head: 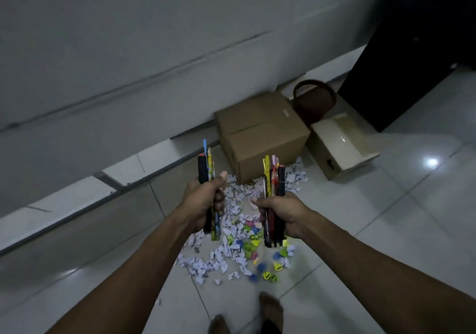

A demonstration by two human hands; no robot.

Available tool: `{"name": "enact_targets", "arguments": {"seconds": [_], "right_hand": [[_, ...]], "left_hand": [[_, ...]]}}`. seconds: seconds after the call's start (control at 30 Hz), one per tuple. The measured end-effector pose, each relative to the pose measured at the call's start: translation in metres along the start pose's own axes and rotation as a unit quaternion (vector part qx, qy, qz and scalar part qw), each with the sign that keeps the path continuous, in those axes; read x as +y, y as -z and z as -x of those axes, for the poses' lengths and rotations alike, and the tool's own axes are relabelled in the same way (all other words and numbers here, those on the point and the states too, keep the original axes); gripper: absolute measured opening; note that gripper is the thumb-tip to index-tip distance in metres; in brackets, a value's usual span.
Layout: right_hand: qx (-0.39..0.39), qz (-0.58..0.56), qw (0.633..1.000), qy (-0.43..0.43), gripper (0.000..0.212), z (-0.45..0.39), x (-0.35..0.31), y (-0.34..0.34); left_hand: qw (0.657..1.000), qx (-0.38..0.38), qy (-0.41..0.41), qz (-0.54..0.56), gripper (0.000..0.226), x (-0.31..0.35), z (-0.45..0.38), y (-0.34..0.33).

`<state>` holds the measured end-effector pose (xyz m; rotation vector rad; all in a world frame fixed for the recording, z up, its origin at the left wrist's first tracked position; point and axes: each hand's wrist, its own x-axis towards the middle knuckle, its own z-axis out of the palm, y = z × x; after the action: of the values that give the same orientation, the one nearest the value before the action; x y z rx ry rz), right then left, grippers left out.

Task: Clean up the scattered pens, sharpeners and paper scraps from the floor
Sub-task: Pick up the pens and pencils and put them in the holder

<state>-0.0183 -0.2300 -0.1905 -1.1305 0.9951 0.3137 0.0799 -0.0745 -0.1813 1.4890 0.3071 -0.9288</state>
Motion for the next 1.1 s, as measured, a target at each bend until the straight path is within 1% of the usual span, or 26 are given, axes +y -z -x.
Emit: {"name": "enact_targets", "arguments": {"seconds": [0.13, 0.3, 0.4, 0.53, 0.67, 0.83, 0.93, 1.1], "right_hand": [[0.007, -0.035, 0.999, 0.039, 0.016, 0.085, -0.052, 0.005], [0.007, -0.079, 0.994, 0.080, 0.020, 0.165, -0.097, 0.015], [0.024, -0.117, 0.986, 0.118, 0.021, 0.218, -0.115, 0.027], [0.055, -0.152, 0.975, 0.150, 0.022, 0.267, -0.125, 0.048], [0.085, -0.183, 0.963, 0.176, 0.021, 0.293, -0.131, 0.081], [0.113, -0.206, 0.951, 0.201, 0.018, 0.307, -0.145, 0.137], [0.113, -0.216, 0.947, 0.208, 0.018, 0.307, -0.157, 0.176], [0.096, -0.220, 0.947, 0.214, 0.018, 0.304, -0.185, 0.253]], "left_hand": [[1.000, -0.023, -0.015, -0.015, 0.030, 0.062, 0.075, -0.025], [0.997, -0.031, -0.062, -0.020, 0.030, 0.107, 0.144, -0.050], [0.994, -0.077, -0.073, -0.027, 0.031, 0.126, 0.180, -0.070], [0.986, -0.136, -0.079, -0.047, 0.032, 0.136, 0.209, -0.103], [0.981, -0.166, -0.087, -0.055, 0.035, 0.144, 0.220, -0.148], [0.973, -0.199, -0.091, -0.072, 0.031, 0.156, 0.221, -0.217], [0.970, -0.210, -0.093, -0.080, 0.032, 0.163, 0.215, -0.259], [0.969, -0.215, -0.096, -0.081, 0.025, 0.178, 0.201, -0.339]]}}
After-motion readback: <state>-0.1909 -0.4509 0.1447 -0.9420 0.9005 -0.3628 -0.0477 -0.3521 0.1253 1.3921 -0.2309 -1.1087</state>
